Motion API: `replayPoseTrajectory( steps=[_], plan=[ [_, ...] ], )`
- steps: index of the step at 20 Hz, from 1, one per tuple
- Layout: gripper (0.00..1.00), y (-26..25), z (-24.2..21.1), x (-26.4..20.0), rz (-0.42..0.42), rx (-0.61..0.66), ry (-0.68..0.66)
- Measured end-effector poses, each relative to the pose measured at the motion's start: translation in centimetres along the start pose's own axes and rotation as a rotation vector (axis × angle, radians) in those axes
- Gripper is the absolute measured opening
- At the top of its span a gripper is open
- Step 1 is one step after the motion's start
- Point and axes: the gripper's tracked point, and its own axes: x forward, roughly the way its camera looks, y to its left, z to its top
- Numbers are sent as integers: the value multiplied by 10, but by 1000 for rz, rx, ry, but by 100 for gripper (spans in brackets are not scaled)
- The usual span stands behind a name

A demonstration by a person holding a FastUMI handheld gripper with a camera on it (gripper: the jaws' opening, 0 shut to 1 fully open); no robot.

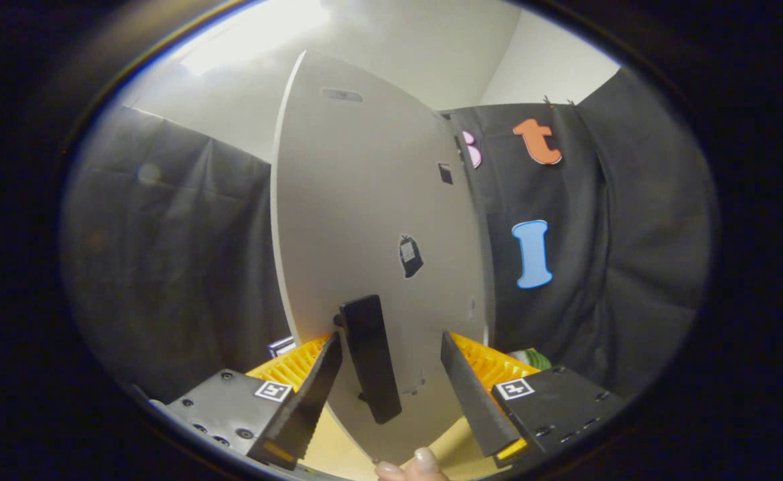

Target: Open the shoe cabinet door, grab the shoes and put them into the shoe cabinet, then close the shoe cabinet door.

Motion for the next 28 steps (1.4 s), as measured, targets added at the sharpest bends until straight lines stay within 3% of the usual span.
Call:
replayPoseTrajectory(
  steps=[10,16,28],
  plan=[
    [97,78,-21,137,60,31,-21],
    [98,92,-19,196,-2,-78,-59],
    [98,102,-22,234,-161,-182,-47]
  ],
)
